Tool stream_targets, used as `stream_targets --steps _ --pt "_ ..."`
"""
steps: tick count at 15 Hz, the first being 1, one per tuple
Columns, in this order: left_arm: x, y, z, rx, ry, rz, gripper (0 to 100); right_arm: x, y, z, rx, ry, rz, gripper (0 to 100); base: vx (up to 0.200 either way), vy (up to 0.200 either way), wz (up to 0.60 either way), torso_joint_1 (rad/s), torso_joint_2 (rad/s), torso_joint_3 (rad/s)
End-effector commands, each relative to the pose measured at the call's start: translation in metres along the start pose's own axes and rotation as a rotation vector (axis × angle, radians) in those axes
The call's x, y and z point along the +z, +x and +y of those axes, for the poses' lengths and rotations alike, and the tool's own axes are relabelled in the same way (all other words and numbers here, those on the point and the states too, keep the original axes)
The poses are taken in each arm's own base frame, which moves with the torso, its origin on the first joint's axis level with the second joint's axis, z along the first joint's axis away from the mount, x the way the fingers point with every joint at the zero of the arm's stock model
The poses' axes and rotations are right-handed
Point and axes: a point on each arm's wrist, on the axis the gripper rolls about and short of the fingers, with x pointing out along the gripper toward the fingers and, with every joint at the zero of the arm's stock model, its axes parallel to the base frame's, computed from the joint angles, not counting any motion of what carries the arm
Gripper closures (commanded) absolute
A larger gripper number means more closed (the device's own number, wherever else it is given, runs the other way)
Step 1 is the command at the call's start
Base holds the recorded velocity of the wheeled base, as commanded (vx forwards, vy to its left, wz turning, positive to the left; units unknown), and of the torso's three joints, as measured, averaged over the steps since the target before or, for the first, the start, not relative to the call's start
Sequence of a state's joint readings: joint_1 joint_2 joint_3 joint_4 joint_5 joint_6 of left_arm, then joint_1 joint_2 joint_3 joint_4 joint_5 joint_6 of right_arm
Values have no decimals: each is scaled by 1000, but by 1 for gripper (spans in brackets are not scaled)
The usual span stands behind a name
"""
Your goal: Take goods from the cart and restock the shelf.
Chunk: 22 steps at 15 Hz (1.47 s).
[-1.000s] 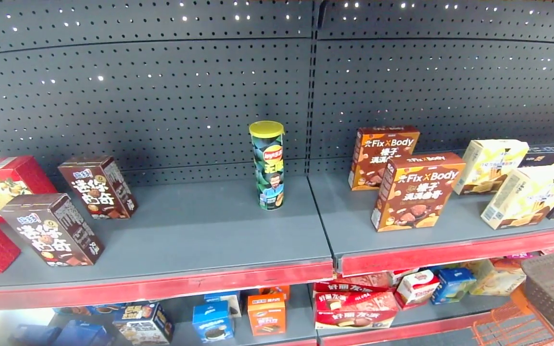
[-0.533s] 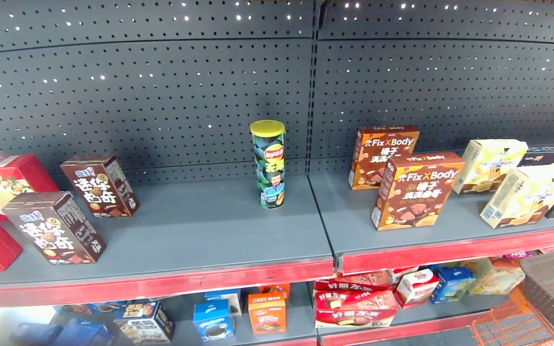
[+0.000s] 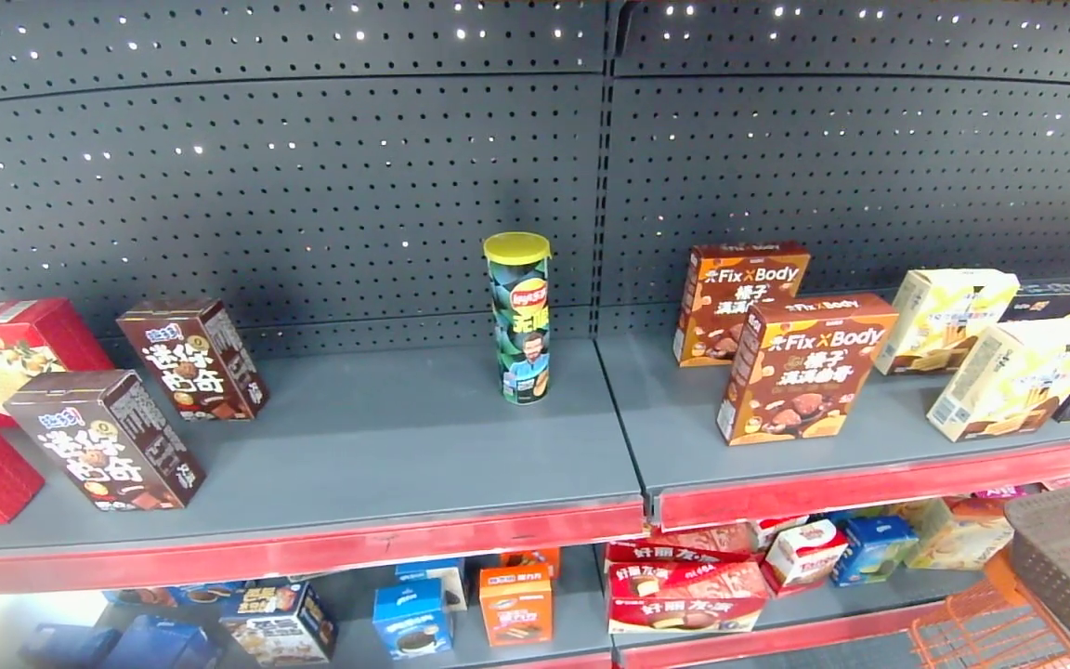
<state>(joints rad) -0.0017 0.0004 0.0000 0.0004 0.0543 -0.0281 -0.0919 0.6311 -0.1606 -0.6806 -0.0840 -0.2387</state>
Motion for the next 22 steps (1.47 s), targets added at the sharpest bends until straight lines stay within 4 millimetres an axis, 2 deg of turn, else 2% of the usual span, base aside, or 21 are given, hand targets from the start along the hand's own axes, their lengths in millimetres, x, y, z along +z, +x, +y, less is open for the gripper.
stream_targets --steps 1,7,12,21,22 --pt "0 0 0 1 -1 -1 0 0 0 0 1 -1 0 100 0 0 0 0 0 0" --pt "0 0 0 0 2 -1 0 0 0 0 1 -1 0 100 0 0 0 0 0 0" --pt "0 0 0 0 0 -1 0 1 0 0 -1 -1 -3 100 200 -200 0 -2 -2 2" --pt "0 0 0 1 -6 -1 0 2 0 -1 -6 1 -22 100 0 0 0 0 0 0" --pt "0 0 0 3 -9 -1 0 3 0 -1 -6 1 -24 100 0 200 0 -2 2 7"
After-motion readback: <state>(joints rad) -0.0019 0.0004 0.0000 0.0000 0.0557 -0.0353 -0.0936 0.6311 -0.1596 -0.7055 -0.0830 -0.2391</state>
